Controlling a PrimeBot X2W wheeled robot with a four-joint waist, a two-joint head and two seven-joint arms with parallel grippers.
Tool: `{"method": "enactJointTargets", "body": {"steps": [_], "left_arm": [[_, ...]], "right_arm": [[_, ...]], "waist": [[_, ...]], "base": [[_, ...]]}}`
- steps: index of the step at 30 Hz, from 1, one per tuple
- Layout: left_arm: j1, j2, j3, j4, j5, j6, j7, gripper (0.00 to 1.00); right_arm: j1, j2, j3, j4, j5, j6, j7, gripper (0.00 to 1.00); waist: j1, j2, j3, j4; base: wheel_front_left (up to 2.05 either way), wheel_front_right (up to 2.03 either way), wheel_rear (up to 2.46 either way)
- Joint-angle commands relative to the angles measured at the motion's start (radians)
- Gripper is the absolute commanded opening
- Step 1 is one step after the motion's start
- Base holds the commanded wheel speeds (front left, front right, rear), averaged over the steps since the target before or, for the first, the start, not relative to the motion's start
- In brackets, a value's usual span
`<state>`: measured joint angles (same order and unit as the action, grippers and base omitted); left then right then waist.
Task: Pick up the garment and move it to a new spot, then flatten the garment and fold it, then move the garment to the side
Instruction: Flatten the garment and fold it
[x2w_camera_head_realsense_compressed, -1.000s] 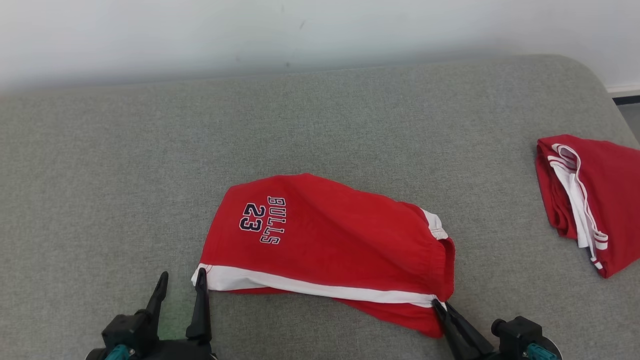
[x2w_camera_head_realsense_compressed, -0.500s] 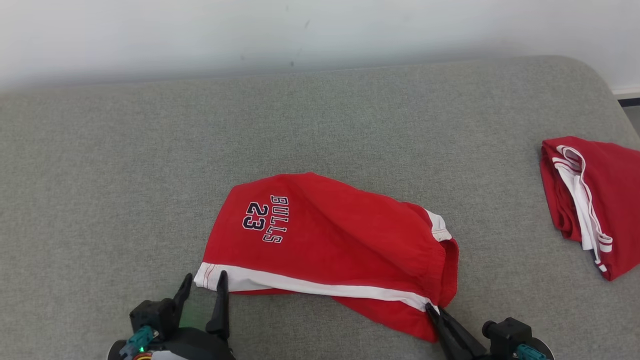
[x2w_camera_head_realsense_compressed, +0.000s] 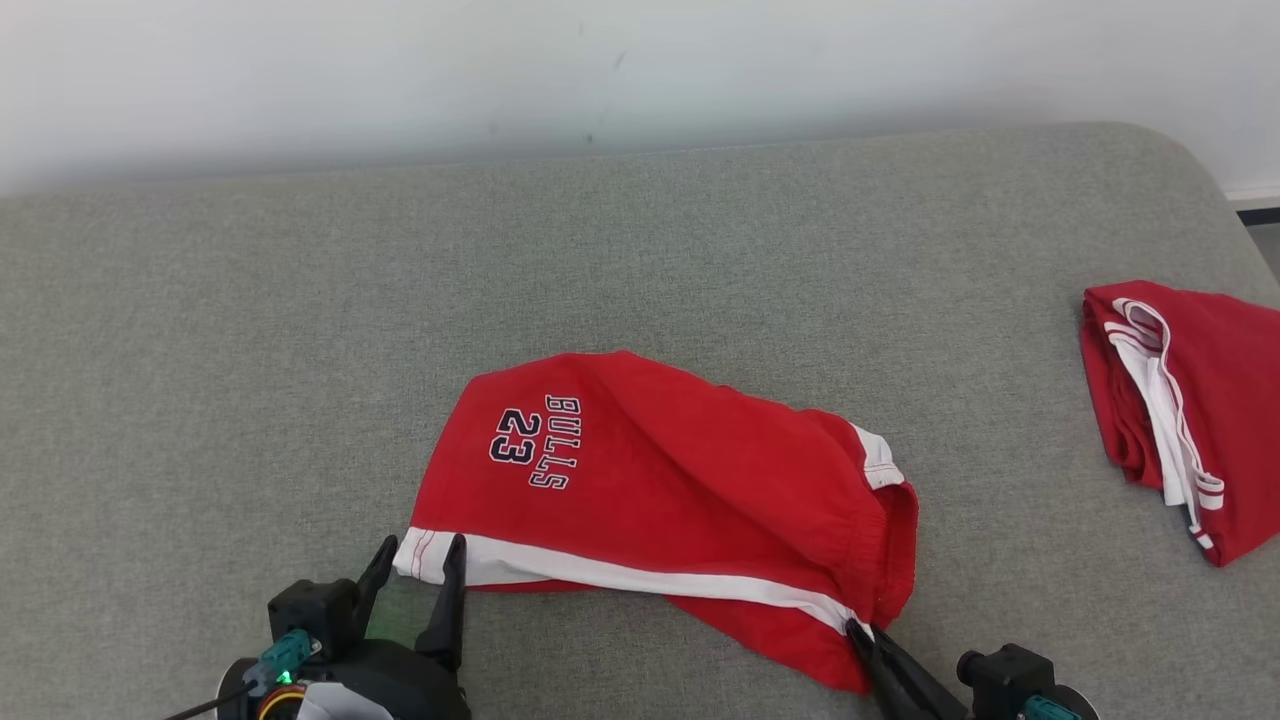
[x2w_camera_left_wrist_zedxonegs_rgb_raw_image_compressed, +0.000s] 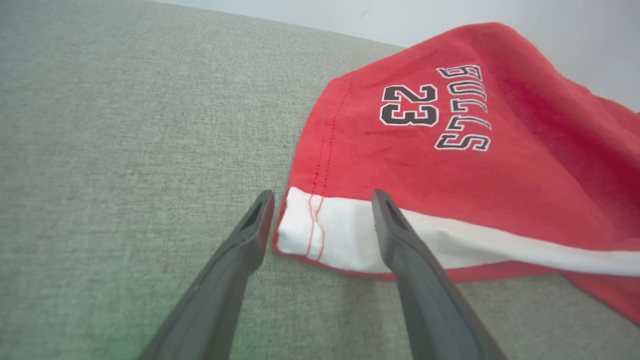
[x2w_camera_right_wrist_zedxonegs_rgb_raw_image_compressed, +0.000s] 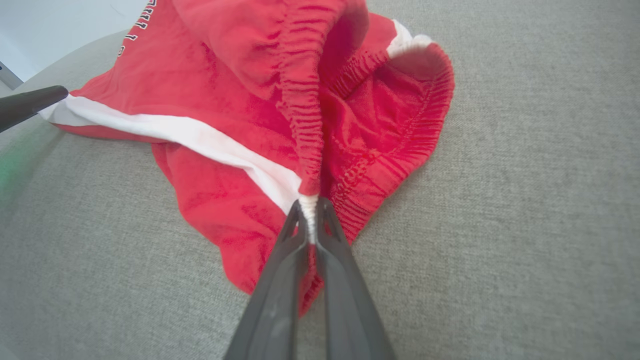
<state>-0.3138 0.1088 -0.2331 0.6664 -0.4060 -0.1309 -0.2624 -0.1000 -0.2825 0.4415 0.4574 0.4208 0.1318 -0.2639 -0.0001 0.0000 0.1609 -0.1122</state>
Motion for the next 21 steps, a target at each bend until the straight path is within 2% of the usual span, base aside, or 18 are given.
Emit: {"method": "enactJointTargets", "body": {"steps": [1,2,3,4,6,7,9,10,11,21], "left_arm": [[-0.011,0.010,-0.007,0.007,-0.008,0.001,-0.003,0.97],[-0.017,0.015,-0.011,0.010,-0.011,0.001,-0.003,0.95],[-0.031,0.030,-0.042,0.041,-0.034,0.001,-0.003,0.73],[-0.037,0.033,-0.050,0.051,-0.042,0.001,-0.002,0.67],[-0.048,0.038,-0.066,0.067,-0.057,0.001,-0.002,0.63],[-0.050,0.040,-0.073,0.074,-0.060,0.001,-0.002,0.51],[-0.060,0.045,-0.079,0.077,-0.067,0.001,-0.003,0.43],[-0.063,0.048,-0.076,0.071,-0.069,0.001,-0.003,0.35],[-0.062,0.050,-0.067,0.053,-0.062,0.001,-0.003,0.00],[-0.032,0.077,-0.010,-0.091,-0.030,0.001,-0.003,0.00]], "right_arm": [[0.005,0.007,0.004,0.000,-0.004,-0.003,0.000,0.00],[0.004,0.008,0.004,0.001,-0.003,-0.003,0.000,0.00],[0.004,0.013,0.006,0.005,-0.002,-0.003,0.000,0.00],[0.003,0.015,0.006,0.006,-0.003,-0.003,0.000,0.00],[0.002,0.018,0.005,0.008,-0.005,-0.003,0.000,0.00],[0.002,0.018,0.004,0.008,-0.005,-0.003,0.000,0.00],[0.001,0.018,0.002,0.008,-0.005,-0.003,0.000,0.00],[0.000,0.019,0.000,0.006,-0.004,-0.003,0.000,0.00],[-0.003,0.019,-0.007,-0.006,-0.003,-0.003,0.000,0.00],[-0.042,0.028,-0.074,-0.167,0.096,-0.003,0.000,0.00]], "waist": [[0.0001,0.0000,-0.001,-0.001],[0.0001,0.0000,-0.001,-0.002],[0.0001,0.0000,-0.001,-0.005],[0.0001,0.0000,-0.001,-0.006],[0.0001,0.0000,-0.001,-0.008],[0.0001,0.0000,-0.001,-0.008],[0.0001,0.0000,-0.001,-0.009],[0.0001,0.0000,0.000,-0.009],[0.0001,0.0000,-0.001,-0.009],[0.0001,0.0000,-0.054,-0.006]], "base": [[0.00,0.00,0.00],[0.00,0.00,0.00],[0.00,0.00,0.00],[0.00,0.00,0.00],[0.00,0.00,0.00],[0.00,0.00,0.00],[0.00,0.00,0.00],[0.00,0.00,0.00],[0.00,0.00,0.00],[0.00,0.00,0.00]]}}
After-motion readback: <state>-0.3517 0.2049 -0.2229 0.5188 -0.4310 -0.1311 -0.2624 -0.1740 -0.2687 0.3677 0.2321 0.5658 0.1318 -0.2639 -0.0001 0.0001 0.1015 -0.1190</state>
